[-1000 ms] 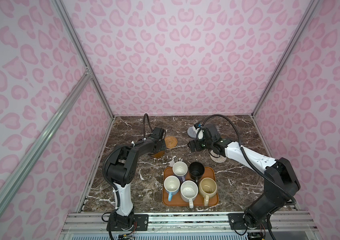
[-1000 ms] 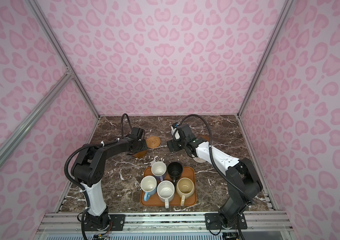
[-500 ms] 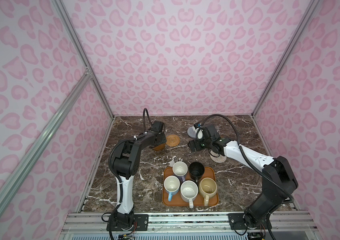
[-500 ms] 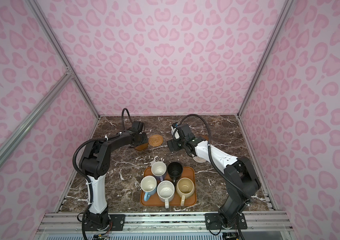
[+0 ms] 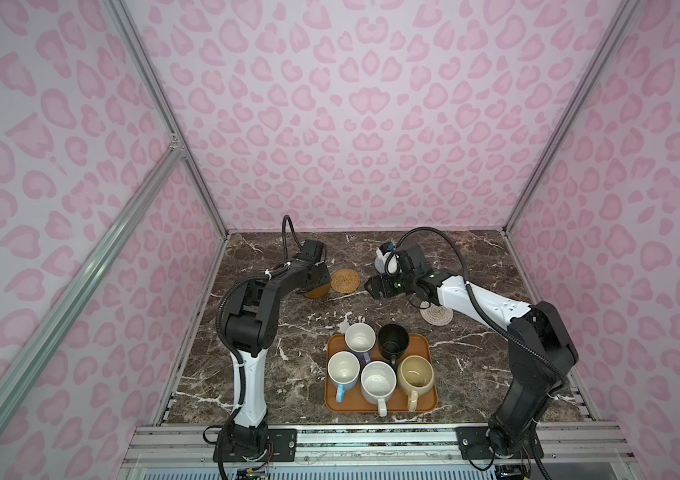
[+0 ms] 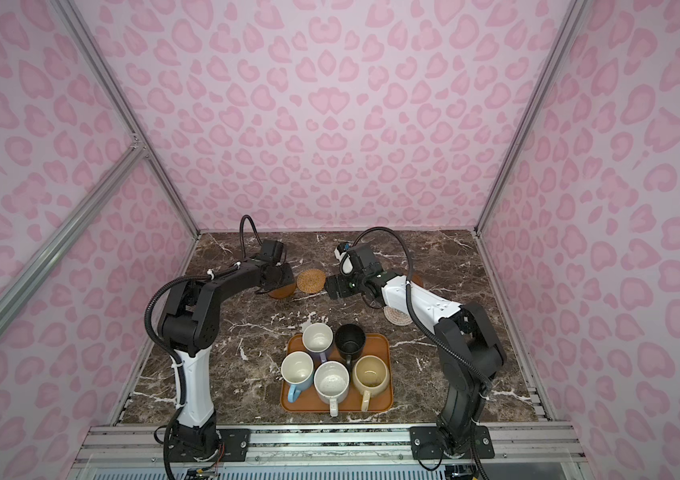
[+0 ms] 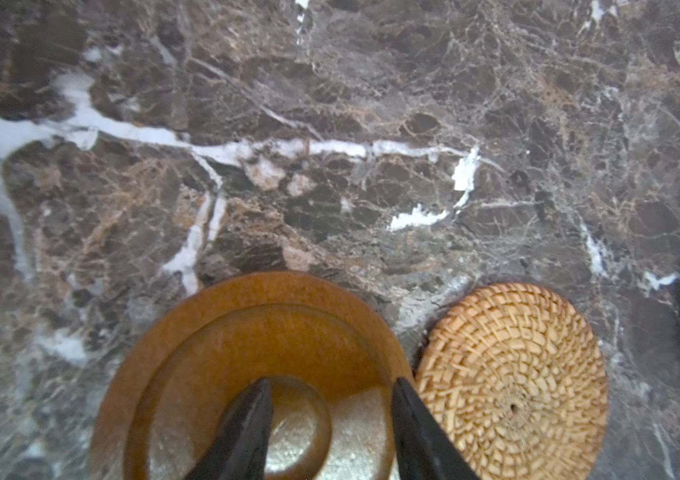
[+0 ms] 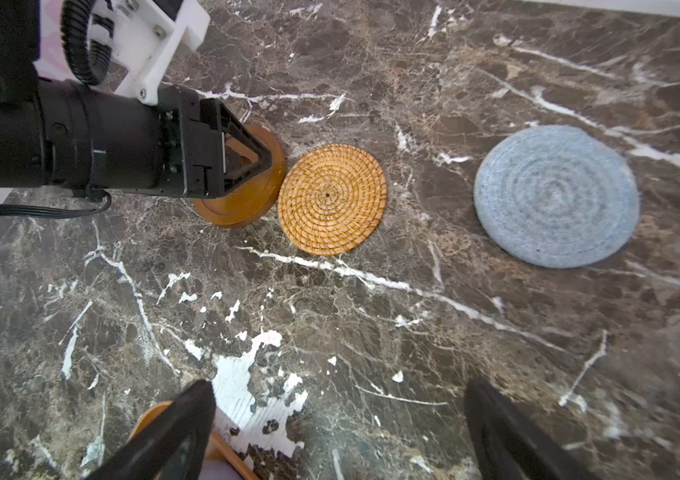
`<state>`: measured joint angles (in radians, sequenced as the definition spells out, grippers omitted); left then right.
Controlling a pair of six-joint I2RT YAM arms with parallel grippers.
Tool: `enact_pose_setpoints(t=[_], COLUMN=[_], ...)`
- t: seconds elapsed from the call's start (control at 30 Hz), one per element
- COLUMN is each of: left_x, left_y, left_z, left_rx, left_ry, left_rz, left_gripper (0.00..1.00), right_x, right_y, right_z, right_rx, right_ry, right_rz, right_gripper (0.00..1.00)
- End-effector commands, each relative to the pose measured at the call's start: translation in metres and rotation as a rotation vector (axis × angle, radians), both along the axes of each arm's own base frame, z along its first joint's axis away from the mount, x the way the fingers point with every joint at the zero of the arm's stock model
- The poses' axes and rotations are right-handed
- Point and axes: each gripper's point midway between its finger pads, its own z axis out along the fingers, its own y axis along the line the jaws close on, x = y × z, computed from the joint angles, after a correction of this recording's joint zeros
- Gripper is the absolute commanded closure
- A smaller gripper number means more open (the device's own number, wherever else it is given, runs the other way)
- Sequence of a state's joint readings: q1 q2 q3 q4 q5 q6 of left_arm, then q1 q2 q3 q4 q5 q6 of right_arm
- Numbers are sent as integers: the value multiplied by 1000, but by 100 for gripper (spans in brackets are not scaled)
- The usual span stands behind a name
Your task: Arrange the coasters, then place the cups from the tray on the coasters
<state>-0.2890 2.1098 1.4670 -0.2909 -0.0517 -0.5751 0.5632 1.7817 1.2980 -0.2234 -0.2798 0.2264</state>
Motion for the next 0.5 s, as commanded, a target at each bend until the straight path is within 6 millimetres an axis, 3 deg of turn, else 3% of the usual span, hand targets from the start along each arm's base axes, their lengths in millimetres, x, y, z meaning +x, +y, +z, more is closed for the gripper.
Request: enact_pose_setpoints(t=[0.0,0.17,0.3,0.47], left_x=[1,3,-4,-25], left_y=[-1,-4,-5,-35], left_z=[10,28,55,87], left_rx=[-11,-30,-28,-69], left_ry=[-4,-37,-76,-133], left_rz=[-7,-8,-15,-96], left_gripper=[48,45,39,38], right_x=[2,6,8,12], right_y=[19,30,35,29], right_z=[9,18,27,35], right_rx=[90,145,195,204], right_ry=[-6,-3,-10,-17], right_rz=[46,57,74,37], right_gripper=[5,5,3,1])
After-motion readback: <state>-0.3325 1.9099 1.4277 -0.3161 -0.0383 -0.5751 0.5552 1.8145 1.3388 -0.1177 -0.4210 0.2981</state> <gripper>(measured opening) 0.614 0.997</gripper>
